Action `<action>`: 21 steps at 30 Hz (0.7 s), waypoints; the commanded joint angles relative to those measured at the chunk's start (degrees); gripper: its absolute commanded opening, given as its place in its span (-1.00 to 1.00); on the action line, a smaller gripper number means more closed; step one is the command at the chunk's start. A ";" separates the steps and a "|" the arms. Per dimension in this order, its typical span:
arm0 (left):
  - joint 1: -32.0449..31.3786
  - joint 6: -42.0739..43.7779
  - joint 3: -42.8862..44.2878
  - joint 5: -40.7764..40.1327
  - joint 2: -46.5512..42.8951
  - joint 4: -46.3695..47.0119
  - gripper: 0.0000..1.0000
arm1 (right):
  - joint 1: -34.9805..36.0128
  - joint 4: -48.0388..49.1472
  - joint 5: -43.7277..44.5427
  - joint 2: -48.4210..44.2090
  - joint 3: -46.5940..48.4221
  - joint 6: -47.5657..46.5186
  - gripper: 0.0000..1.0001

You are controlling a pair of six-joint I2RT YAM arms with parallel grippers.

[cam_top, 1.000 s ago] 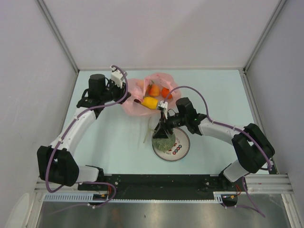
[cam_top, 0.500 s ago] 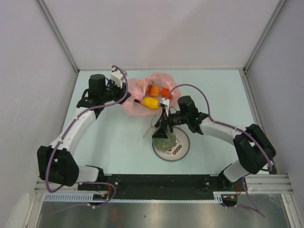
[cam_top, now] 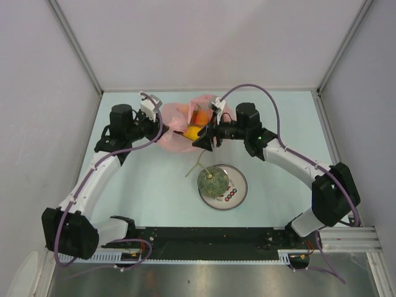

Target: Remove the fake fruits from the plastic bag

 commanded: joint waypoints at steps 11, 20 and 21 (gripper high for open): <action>2.78 -0.12 -9.19 2.54 -14.05 -1.38 -0.42 | -4.81 -13.99 24.36 16.87 14.67 -11.71 0.13; 4.45 0.76 -12.44 4.39 -17.92 -4.28 -0.49 | -4.73 -12.89 24.80 16.68 12.90 -16.81 0.39; 4.54 1.37 -12.79 4.57 -18.10 -4.46 -0.51 | -4.38 -12.53 25.33 18.08 13.35 -18.03 0.45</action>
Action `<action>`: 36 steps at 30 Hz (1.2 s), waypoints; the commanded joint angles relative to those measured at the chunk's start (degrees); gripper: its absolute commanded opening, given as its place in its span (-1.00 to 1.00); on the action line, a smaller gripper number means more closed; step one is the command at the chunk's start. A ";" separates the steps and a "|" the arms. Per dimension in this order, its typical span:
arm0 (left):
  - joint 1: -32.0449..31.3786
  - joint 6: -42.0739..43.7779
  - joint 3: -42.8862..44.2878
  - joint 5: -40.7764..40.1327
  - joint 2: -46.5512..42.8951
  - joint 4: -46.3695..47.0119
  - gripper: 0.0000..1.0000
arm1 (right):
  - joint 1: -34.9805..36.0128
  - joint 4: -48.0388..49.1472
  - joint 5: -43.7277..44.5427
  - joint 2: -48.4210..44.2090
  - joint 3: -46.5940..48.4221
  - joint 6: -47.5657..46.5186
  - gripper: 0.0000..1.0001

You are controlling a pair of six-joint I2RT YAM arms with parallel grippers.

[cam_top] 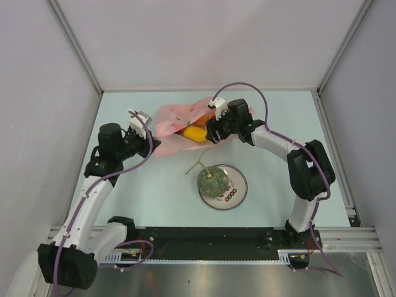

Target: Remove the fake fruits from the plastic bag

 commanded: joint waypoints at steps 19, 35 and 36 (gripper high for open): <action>1.62 6.65 -4.07 1.50 0.58 -3.05 -0.97 | 1.53 0.58 -0.62 18.93 20.20 -9.19 0.94; 1.97 5.94 -4.15 1.59 1.02 -0.41 -0.88 | 3.20 -2.93 1.31 24.56 22.84 -12.79 0.85; 1.88 5.77 -4.24 1.59 1.02 -0.32 -0.88 | 3.55 -2.94 1.31 24.39 22.58 -13.15 0.82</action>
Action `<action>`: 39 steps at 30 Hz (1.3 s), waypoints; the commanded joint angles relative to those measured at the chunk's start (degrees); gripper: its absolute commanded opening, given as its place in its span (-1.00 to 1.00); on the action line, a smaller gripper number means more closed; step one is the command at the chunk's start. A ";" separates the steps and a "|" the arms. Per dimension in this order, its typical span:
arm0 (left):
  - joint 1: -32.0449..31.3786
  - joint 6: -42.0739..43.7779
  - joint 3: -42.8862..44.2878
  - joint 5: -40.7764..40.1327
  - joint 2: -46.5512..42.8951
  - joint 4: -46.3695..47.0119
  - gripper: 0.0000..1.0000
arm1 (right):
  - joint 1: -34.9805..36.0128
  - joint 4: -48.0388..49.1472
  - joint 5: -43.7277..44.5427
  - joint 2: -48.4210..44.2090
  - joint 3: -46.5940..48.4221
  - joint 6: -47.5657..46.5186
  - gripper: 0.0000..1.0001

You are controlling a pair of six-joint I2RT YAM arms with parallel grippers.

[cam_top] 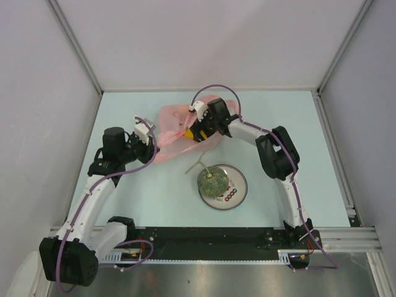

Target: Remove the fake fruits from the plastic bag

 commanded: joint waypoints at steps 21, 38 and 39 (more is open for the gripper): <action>0.52 -2.97 -2.79 1.29 -0.80 6.19 -0.85 | 1.53 -0.82 -8.13 -15.40 -7.25 -4.75 -0.17; 0.87 -12.11 -2.35 1.29 2.54 12.69 -0.83 | 0.82 -9.25 -14.75 -38.16 -20.43 -5.80 -0.43; 0.88 -12.29 -1.83 1.29 2.89 12.78 -0.83 | 0.65 -11.44 -14.92 -41.22 -21.83 -6.59 -0.45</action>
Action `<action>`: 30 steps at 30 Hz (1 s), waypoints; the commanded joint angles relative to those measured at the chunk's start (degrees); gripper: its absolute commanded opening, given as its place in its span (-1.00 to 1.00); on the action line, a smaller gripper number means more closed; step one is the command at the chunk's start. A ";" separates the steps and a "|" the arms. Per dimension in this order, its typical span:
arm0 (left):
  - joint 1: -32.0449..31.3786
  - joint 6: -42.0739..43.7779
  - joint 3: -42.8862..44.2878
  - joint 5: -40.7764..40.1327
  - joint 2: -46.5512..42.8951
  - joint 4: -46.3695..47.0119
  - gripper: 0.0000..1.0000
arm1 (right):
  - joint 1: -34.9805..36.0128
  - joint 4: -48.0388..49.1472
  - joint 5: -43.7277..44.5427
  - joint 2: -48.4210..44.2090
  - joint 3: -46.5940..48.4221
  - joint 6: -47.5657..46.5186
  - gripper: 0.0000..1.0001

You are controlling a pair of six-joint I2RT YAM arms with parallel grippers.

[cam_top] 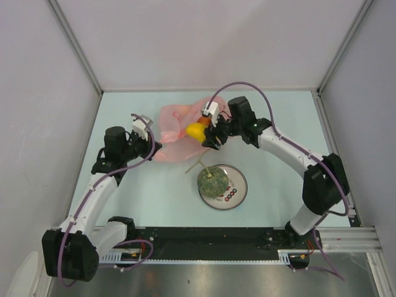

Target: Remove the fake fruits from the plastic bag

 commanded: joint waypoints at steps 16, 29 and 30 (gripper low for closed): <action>0.61 -4.45 2.95 1.22 3.52 4.18 -0.82 | -12.48 -20.42 -1.22 -29.25 -22.59 -5.79 -1.00; 0.53 -4.27 4.36 0.96 4.58 3.56 -0.81 | -11.27 -3.91 5.28 -23.72 -34.21 3.00 -1.00; 0.61 -4.10 4.45 0.88 4.58 3.47 -0.81 | -11.26 -3.28 4.85 -22.85 -34.21 3.44 -1.00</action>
